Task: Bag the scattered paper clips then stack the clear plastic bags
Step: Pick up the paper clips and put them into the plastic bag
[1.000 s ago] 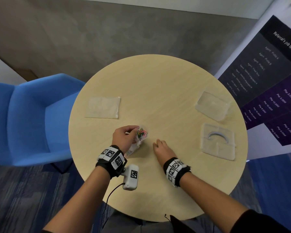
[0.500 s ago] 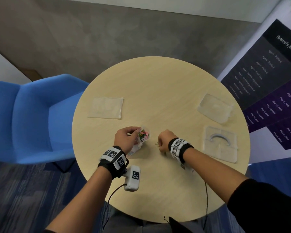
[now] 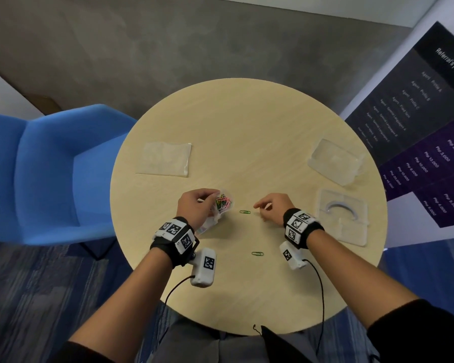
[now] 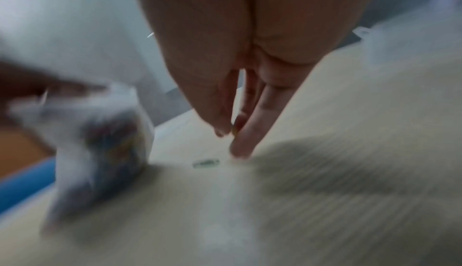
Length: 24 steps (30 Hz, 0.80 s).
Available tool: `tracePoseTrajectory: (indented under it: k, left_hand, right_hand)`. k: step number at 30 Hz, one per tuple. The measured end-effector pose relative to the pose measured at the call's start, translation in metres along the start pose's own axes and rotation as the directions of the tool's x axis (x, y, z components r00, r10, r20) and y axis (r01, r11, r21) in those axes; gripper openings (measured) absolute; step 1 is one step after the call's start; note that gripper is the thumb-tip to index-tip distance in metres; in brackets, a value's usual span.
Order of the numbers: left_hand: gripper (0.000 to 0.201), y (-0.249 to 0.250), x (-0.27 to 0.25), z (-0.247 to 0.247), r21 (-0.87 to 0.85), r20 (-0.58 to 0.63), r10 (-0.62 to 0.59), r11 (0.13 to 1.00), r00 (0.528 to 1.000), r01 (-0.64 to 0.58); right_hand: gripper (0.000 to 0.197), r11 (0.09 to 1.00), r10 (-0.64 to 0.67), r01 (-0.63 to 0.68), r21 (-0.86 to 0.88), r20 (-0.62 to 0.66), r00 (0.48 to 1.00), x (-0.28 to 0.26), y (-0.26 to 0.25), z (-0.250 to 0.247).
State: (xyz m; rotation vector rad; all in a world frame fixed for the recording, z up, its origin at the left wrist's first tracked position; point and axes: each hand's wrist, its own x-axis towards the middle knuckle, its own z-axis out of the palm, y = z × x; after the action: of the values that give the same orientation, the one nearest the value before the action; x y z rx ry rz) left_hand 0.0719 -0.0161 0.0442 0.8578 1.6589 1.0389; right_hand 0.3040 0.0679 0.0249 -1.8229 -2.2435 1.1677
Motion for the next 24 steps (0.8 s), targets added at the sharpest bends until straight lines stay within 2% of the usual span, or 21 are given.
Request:
tracePoseTrajectory:
  k: [1, 4, 8, 9, 14, 16, 19, 21, 23, 24]
  left_hand:
    - [0.012, 0.001, 0.000, 0.002, 0.004, 0.005, 0.004, 1.000, 1.000, -0.004]
    - [0.012, 0.003, -0.001, 0.005, 0.027, 0.006, 0.006, 1.000, 1.000, -0.007]
    - [0.012, 0.003, -0.003, 0.005, 0.006, -0.003, -0.004, 1.000, 1.000, 0.004]
    - [0.012, 0.003, -0.003, 0.005, 0.000, -0.007, -0.005, 1.000, 1.000, 0.005]
    - [0.013, 0.001, -0.003, 0.005, -0.012, 0.001, -0.013, 1.000, 1.000, 0.013]
    - [0.013, -0.001, -0.002, 0.006, 0.002, 0.004, -0.005, 1.000, 1.000, 0.005]
    - [0.012, -0.001, 0.000, 0.010, 0.018, 0.008, -0.005, 1.000, 1.000, 0.004]
    - [0.011, -0.001, -0.001, 0.014, 0.013, -0.004, -0.014, 1.000, 1.000, 0.014]
    - [0.012, 0.001, -0.003, 0.016, 0.007, -0.001, -0.021, 1.000, 1.000, 0.021]
    - [0.012, 0.002, -0.005, 0.018, -0.001, 0.006, -0.029, 1.000, 1.000, 0.029]
  right_hand:
    - [0.019, 0.994, -0.059, 0.058, -0.092, -0.008, 0.998, 0.003, -0.002, 0.002]
    - [0.025, 0.914, -0.195, 0.239, -0.329, 0.162, 0.967, 0.007, -0.014, 0.019]
    - [0.029, 0.694, -0.344, 0.419, -0.586, 0.242, 0.907, -0.011, -0.014, 0.039]
    - [0.030, 0.666, -0.357, 0.438, -0.603, 0.257, 0.898, -0.020, -0.009, 0.043]
    - [0.047, 0.727, -0.417, 0.511, -0.458, 0.295, 0.859, -0.075, 0.036, 0.057]
    - [0.046, 0.672, -0.449, 0.539, -0.508, 0.301, 0.842, -0.086, 0.047, 0.062]
    - [0.032, 0.585, -0.495, 0.563, -0.584, 0.293, 0.818, -0.086, 0.049, 0.067]
    - [0.022, 0.556, -0.472, 0.543, -0.629, 0.299, 0.829, -0.081, 0.039, 0.066]
    - [0.010, 0.567, -0.393, 0.518, -0.640, 0.343, 0.853, -0.077, 0.025, 0.063]
    - [0.015, 0.582, -0.323, 0.497, -0.643, 0.378, 0.868, -0.074, 0.018, 0.062]
